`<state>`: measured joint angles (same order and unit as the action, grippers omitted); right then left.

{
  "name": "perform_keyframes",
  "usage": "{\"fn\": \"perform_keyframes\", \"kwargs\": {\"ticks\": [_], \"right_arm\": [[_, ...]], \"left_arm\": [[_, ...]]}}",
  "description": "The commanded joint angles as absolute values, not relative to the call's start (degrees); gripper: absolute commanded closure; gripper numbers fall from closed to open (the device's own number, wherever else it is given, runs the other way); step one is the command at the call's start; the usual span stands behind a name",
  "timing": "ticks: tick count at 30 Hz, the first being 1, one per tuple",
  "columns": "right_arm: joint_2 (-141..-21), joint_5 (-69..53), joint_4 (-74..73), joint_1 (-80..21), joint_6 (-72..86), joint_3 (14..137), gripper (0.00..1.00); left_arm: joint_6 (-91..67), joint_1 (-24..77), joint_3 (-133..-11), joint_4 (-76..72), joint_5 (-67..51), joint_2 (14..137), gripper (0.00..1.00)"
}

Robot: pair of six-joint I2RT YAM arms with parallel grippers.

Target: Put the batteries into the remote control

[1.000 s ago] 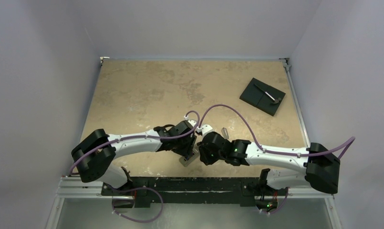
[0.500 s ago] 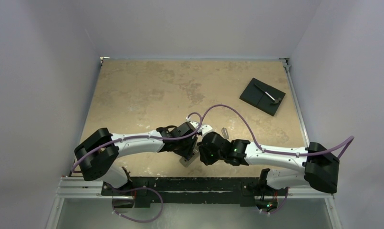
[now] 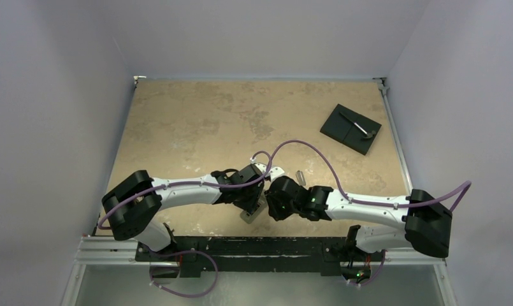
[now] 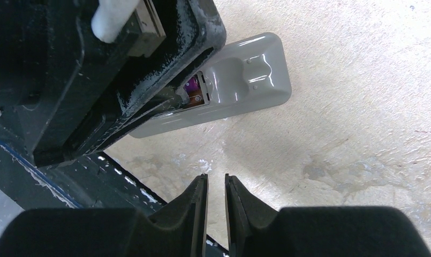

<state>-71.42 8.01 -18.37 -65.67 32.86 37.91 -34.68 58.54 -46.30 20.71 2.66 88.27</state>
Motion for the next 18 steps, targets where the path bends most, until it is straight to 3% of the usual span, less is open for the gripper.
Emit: {"fn": "perform_keyframes", "kwargs": {"ticks": [1, 6, 18], "right_arm": [[-71.39, 8.03, -15.74, -66.01, 32.34, 38.24, 0.75], [-70.02, 9.23, -17.45, -66.01, 32.43, 38.6, 0.73], [-60.79, 20.3, -28.79, -64.16, 40.93, 39.71, 0.39]], "left_arm": [[-34.35, 59.94, -45.91, 20.5, 2.79, 91.38, 0.77], [-34.32, 59.96, -45.99, 20.39, 2.86, 91.54, 0.78], [-34.02, 59.96, -47.29, 20.89, 2.88, 87.46, 0.62]]}}
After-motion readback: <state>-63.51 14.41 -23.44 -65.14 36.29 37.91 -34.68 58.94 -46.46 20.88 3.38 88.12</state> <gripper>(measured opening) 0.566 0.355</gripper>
